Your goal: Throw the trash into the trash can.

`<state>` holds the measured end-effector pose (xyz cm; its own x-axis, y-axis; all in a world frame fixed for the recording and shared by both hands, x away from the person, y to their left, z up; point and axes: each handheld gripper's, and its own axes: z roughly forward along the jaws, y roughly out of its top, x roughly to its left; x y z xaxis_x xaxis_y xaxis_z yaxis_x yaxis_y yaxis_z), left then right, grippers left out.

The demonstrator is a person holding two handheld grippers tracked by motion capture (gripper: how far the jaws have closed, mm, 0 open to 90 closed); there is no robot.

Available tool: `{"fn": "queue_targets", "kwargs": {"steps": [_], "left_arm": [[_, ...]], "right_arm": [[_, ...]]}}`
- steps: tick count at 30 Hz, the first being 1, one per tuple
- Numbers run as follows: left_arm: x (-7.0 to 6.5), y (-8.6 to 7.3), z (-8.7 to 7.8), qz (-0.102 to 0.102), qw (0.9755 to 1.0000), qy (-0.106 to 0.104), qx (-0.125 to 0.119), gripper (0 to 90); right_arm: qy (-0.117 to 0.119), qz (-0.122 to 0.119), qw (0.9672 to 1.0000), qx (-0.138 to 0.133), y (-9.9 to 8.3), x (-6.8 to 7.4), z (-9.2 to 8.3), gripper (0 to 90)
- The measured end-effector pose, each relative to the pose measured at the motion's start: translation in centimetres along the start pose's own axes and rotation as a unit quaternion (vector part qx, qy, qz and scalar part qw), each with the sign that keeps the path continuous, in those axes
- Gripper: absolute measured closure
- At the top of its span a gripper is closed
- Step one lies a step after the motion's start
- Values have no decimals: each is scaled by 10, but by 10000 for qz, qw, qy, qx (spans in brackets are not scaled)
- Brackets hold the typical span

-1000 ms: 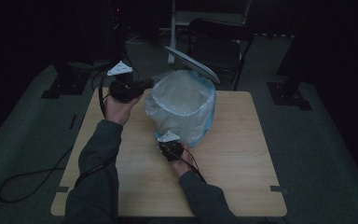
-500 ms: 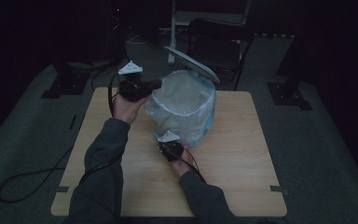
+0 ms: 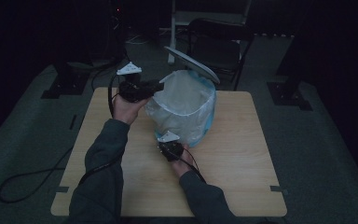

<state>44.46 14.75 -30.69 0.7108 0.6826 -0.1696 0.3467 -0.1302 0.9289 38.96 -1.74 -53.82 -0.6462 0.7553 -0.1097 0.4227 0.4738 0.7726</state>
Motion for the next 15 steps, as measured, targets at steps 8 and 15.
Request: {"fn": "queue_targets", "kwargs": {"steps": [8, 15], "left_arm": [[12, -17, -34, -225, 9987, 240, -395, 639], [27, -38, -58, -553, 9960, 373, -596, 631]], "right_arm": [[4, -2, 10000, -2, 0, 0, 0, 900], [-5, -3, 10000, 3, 0, 0, 0, 900]]}}
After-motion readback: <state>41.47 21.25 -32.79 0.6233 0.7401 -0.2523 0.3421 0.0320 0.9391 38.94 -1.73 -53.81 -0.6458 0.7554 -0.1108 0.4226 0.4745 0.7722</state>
